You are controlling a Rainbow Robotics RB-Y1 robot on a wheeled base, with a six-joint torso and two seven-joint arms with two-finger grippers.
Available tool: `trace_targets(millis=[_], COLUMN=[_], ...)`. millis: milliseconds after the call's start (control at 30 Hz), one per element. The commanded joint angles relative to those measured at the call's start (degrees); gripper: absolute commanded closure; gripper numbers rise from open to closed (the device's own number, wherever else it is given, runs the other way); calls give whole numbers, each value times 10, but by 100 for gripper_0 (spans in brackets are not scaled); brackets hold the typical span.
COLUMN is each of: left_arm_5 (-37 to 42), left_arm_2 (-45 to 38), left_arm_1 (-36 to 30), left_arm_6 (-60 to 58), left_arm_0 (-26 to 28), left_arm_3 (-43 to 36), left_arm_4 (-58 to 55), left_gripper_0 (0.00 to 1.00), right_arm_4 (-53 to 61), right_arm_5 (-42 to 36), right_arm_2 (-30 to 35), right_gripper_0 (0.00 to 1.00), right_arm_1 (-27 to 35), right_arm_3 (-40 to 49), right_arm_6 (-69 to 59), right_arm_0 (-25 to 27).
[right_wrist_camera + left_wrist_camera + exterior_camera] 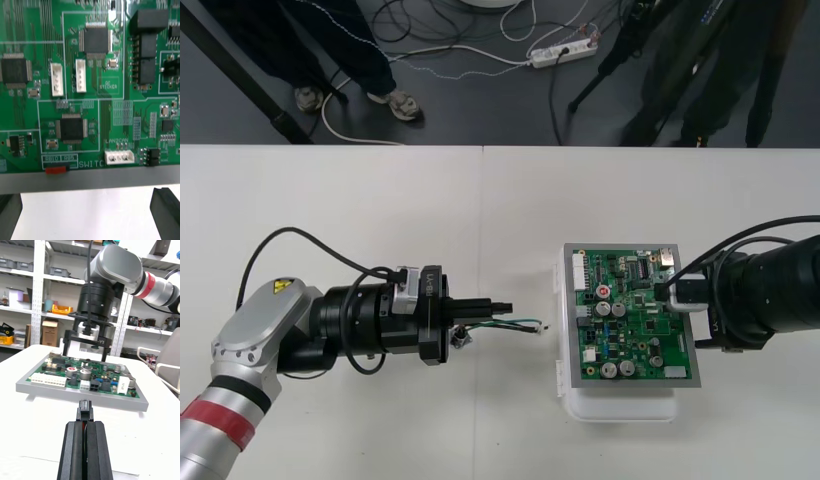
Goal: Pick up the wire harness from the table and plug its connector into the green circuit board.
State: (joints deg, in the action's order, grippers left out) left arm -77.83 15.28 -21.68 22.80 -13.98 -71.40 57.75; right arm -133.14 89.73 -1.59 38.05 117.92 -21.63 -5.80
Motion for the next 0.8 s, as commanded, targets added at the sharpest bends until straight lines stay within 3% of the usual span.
trace_targets(millis=[33, 433, 800], left_arm_5=[-30, -30, -5], left_arm_2=[20, 28, 55], left_arm_1=[12, 32, 41], left_arm_6=[40, 62, 71], left_arm_0=[-20, -56, -79], left_arm_3=[-3, 65, 71], left_arm_4=[3, 3, 5], left_gripper_0=[100, 100, 100], right_arm_4=[2, 2, 4], right_arm_5=[3, 3, 3], right_arm_2=[-24, -25, -25], right_gripper_0=[0, 0, 0], right_arm_1=[-9, -21, -21], right_arm_3=[5, 5, 4], right_arm_6=[0, 12, 18], right_arm_0=[7, 7, 5])
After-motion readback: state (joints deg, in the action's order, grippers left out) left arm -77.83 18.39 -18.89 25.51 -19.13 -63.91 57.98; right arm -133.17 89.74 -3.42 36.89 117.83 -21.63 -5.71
